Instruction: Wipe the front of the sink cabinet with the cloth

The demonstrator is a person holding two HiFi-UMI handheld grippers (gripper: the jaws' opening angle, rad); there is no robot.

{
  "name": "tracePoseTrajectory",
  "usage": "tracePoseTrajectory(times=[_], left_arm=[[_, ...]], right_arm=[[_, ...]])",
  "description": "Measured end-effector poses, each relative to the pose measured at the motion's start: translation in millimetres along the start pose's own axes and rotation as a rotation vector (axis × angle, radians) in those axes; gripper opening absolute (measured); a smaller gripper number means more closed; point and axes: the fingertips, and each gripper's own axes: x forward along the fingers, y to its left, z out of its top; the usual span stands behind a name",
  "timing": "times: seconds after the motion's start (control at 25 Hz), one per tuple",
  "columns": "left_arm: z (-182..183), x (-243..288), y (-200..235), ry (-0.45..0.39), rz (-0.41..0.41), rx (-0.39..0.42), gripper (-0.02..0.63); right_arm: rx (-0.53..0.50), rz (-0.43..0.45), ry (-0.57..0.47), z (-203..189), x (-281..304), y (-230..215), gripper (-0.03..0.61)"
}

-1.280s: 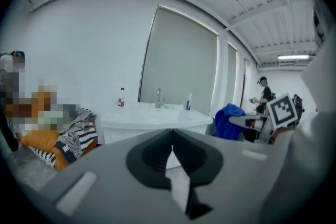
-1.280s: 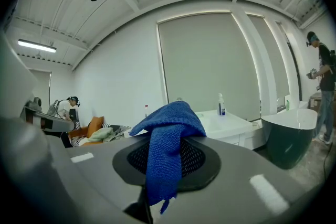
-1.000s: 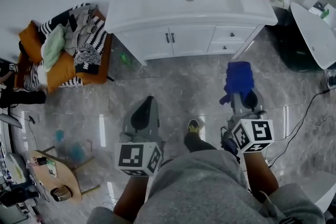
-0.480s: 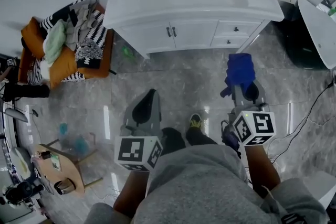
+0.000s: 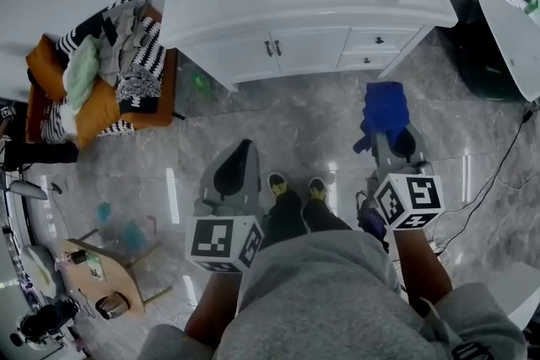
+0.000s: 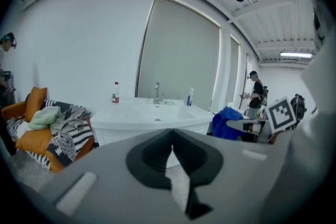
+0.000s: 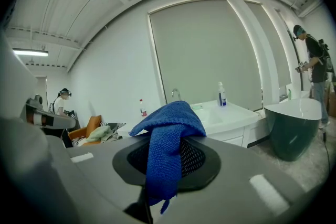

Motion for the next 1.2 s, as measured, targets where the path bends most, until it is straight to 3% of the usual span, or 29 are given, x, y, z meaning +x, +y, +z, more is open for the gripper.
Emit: tracePoseTrajectory(times=[1.0,1.2], left_arm=[[6,20,106,-0.037,-0.089,-0.087,0.011],[-5,29,123,-0.025,-0.089,-0.071,0.011]], right_arm=[[-0.156,-0.081,0.016,22,57,82,0.078],[-0.187,-0.087,0.038,16,63,91,0.078]])
